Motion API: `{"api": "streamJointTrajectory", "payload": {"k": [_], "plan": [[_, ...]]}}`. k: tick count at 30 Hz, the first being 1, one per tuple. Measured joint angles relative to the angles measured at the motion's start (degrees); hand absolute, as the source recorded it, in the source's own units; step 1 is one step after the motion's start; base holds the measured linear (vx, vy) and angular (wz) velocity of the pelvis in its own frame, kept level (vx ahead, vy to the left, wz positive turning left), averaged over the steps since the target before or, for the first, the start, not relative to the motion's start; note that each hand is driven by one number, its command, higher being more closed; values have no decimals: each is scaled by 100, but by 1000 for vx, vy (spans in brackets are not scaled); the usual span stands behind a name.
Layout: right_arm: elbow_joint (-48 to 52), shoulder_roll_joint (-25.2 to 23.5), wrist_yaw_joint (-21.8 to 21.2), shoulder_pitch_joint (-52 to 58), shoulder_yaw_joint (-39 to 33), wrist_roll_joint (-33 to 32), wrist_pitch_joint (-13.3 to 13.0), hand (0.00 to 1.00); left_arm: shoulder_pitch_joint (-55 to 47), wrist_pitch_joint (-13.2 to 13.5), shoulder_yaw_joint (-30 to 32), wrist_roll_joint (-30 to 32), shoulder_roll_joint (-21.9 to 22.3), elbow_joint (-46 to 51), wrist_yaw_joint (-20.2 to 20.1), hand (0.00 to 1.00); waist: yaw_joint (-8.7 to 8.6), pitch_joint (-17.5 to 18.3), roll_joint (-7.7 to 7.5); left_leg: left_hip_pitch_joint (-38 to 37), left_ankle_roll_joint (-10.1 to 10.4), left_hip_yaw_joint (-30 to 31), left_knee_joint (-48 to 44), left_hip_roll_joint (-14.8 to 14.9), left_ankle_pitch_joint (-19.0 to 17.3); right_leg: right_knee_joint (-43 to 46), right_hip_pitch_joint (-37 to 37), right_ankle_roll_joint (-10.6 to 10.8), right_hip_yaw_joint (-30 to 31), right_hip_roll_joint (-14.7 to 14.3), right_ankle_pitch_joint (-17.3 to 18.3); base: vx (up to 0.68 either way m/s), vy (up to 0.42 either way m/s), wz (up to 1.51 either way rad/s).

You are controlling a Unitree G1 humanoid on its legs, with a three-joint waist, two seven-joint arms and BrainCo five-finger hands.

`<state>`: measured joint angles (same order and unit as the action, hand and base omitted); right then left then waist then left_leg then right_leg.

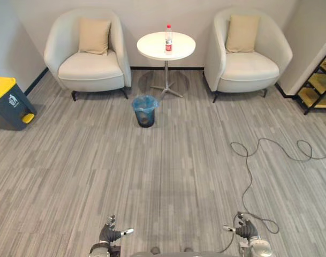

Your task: Gather rubbish on tea table into small bin, then transfer packed bag to large trash can.

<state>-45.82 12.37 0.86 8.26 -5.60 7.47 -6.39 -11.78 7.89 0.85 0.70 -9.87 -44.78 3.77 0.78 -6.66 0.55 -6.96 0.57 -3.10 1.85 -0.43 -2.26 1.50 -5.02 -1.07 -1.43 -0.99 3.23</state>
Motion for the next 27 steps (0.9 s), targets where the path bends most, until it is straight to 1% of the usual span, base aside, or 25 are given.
{"api": "streamJointTrajectory", "payload": {"k": [5,12,19,21,24,25,26,27], "plan": [[8,156,4,31,-3,59,4,0,-5,0,101,-5,17,47,-3,0,-4,-17,0,-65,1,0,-1,0,-5,-47,-90,1,3,3,1,-7,-5,0],[7,176,12,102,-38,-37,27,0,-11,-4,152,-33,17,100,-4,0,-9,-43,30,-57,-2,-3,0,9,-10,-62,-75,8,3,-4,5,-39,-18,0],[6,151,26,41,-139,-358,61,0,-62,-16,154,-132,26,274,-1,0,-14,-52,41,96,-22,-28,2,16,-25,-56,82,4,25,-14,2,5,-2,-1],[6,149,35,-13,-140,-474,61,0,-62,-16,154,-152,28,276,0,0,-10,-55,49,168,-55,-64,-88,25,-101,-57,124,11,58,-22,8,42,-5,-10],[5,147,54,-184,-155,-542,65,0,-71,-27,183,-243,69,449,7,0,7,-66,64,450,-93,-177,-491,47,-380,-50,255,36,170,-29,25,68,16,-21],[5,143,90,-286,-220,-607,66,0,-44,-28,189,-285,90,527,9,0,8,-118,99,612,-126,-202,-722,54,-540,75,376,123,209,-24,122,59,24,-13],[4,131,121,-326,-267,-651,68,0,-36,-33,194,-295,95,591,11,0,14,-136,111,687,-138,-225,-832,56,-613,225,481,131,235,-22,202,75,44,-23],[3,123,174,-440,-296,-704,74,0,-50,-38,206,-352,102,753,14,0,27,-151,126,842,-161,-321,-1054,60,-787,722,753,202,319,-6,456,86,58,-31]]}}
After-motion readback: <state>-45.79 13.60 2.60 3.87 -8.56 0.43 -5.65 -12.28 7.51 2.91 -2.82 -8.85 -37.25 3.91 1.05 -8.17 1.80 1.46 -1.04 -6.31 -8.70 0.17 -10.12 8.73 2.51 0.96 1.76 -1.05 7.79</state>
